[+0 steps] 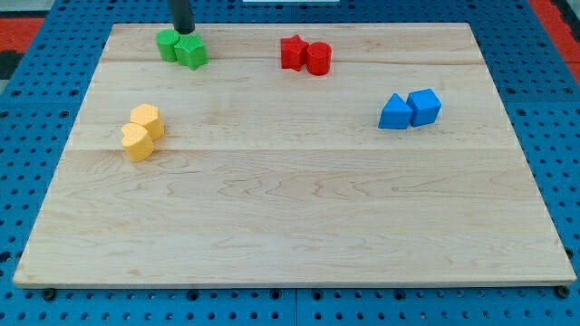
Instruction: Move green circle into yellow hexagon
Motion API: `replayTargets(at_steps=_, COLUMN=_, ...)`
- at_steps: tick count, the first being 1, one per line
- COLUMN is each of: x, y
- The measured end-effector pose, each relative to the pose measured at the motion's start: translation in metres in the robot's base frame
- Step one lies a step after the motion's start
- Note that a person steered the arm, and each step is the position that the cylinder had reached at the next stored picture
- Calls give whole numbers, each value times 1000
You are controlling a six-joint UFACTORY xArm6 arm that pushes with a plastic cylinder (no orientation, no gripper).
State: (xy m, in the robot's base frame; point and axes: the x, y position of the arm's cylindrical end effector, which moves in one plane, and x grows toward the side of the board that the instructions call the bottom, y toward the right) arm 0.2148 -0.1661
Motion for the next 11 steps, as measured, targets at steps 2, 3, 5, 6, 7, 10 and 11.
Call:
replayTargets(at_steps=2, x=83, y=-4)
replayTargets(at_steps=3, x=109, y=-1)
replayTargets(at_steps=5, x=39, y=6)
replayTargets(at_steps=6, x=35, y=-5)
replayTargets(at_steps=7, x=46, y=-8)
replayTargets(at_steps=10, x=92, y=-58)
replayTargets(at_steps=11, x=119, y=-58)
